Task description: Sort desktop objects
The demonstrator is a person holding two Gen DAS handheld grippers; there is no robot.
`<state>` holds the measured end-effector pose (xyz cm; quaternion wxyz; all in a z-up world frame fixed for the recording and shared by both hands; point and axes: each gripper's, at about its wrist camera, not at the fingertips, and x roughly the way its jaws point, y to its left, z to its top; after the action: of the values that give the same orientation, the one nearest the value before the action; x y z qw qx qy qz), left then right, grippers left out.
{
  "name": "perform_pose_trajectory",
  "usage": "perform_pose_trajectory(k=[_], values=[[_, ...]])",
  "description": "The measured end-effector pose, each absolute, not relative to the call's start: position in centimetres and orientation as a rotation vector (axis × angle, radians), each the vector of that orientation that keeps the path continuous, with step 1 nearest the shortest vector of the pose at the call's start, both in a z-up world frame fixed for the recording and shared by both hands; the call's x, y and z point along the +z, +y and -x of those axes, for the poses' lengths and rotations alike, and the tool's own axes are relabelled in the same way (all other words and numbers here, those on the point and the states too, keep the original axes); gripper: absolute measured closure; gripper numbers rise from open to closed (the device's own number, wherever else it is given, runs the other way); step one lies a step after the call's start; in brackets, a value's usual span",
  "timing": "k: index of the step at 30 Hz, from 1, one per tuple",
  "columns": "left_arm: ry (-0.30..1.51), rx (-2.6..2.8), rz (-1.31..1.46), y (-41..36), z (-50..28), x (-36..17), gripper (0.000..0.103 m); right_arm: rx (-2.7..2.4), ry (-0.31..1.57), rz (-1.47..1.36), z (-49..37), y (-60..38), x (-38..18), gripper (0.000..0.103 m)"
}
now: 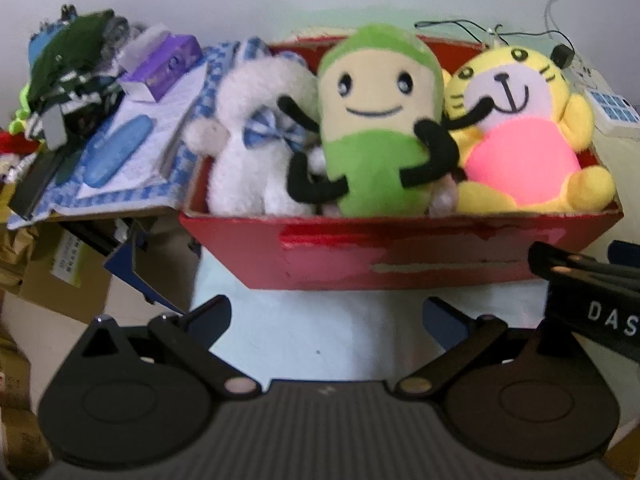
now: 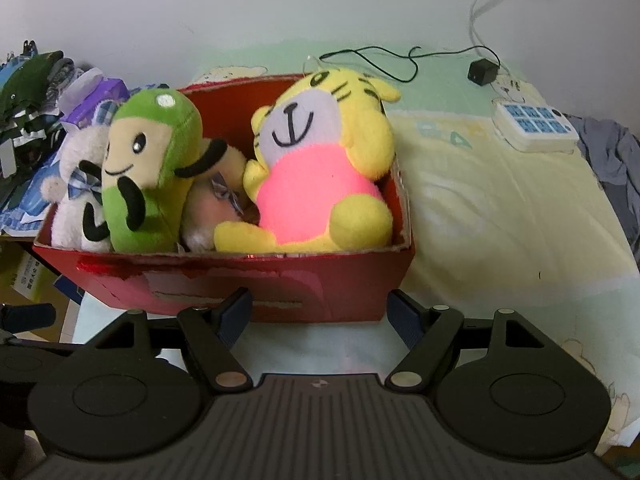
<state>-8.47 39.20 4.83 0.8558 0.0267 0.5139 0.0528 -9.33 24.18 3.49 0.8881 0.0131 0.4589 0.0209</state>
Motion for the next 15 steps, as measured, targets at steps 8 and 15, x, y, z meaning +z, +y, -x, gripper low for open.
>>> perform_pose_trajectory(k=[8,15], values=[[1.035,0.072,-0.108,37.0,8.6,6.1,0.001,-0.01,0.96,-0.086,8.9,21.4,3.7,0.026],[1.039,-0.014,-0.141,34.2,8.5,5.8,0.001,-0.076,0.94,-0.095,9.8,19.3,3.9,0.026]])
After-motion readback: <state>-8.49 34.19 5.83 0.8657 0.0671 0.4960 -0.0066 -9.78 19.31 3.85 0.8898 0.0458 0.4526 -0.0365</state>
